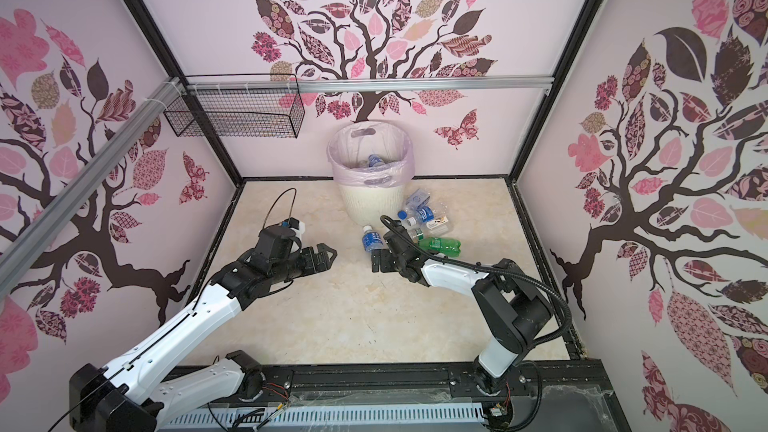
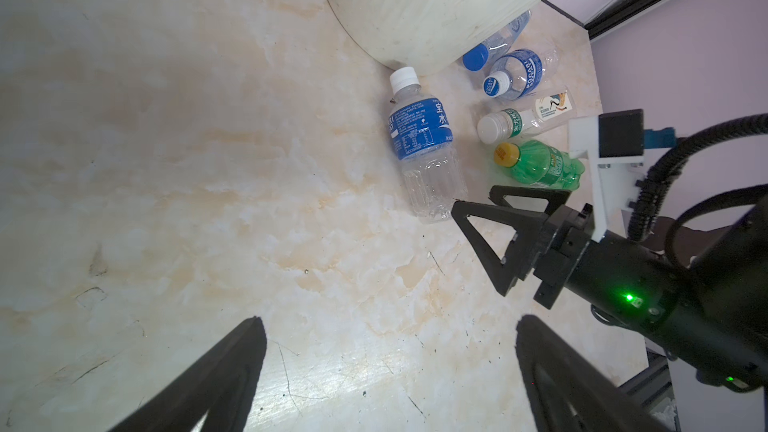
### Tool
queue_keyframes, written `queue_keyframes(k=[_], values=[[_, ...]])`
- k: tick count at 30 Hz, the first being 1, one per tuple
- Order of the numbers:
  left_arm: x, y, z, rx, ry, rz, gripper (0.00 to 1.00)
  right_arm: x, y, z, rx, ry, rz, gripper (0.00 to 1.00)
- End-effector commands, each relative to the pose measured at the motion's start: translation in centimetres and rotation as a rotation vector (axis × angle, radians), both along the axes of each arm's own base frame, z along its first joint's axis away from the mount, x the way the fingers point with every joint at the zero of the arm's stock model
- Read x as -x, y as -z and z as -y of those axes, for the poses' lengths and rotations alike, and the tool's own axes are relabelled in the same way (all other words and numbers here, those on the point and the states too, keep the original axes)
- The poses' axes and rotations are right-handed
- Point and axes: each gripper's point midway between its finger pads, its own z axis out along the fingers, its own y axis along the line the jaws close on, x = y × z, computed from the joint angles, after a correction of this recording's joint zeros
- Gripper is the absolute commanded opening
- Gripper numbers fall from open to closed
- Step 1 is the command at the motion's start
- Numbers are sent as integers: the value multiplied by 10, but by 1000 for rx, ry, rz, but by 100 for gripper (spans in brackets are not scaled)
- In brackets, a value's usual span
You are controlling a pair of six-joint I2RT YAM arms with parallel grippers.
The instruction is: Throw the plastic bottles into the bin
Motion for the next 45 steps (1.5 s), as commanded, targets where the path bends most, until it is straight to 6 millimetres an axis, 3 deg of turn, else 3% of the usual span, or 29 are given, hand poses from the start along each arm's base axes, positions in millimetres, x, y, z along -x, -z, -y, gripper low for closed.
queue_keyframes(k=[1, 6, 17, 22, 28, 33, 45], values=[[1, 8, 4, 32, 2, -19, 97, -9, 1, -17, -22, -16, -5, 100], [-1, 8, 10, 108, 11, -29, 97, -11, 17, -23, 1, -29, -28, 99], [-9, 8, 10, 130, -45, -57, 97, -14, 40, -33, 27, -61, -50, 81], [-8, 12, 6, 118, -65, -76, 97, -15, 40, -37, 29, -75, -49, 71], [-5, 14, 5, 141, -52, -88, 97, -9, 35, -33, 21, -86, -36, 58], [-4, 16, 10, 290, -23, -135, 97, 0, 26, -25, 19, -84, -25, 52], [-6, 10, 22, 407, 3, -197, 97, 19, -5, -9, -3, -91, 9, 50]])
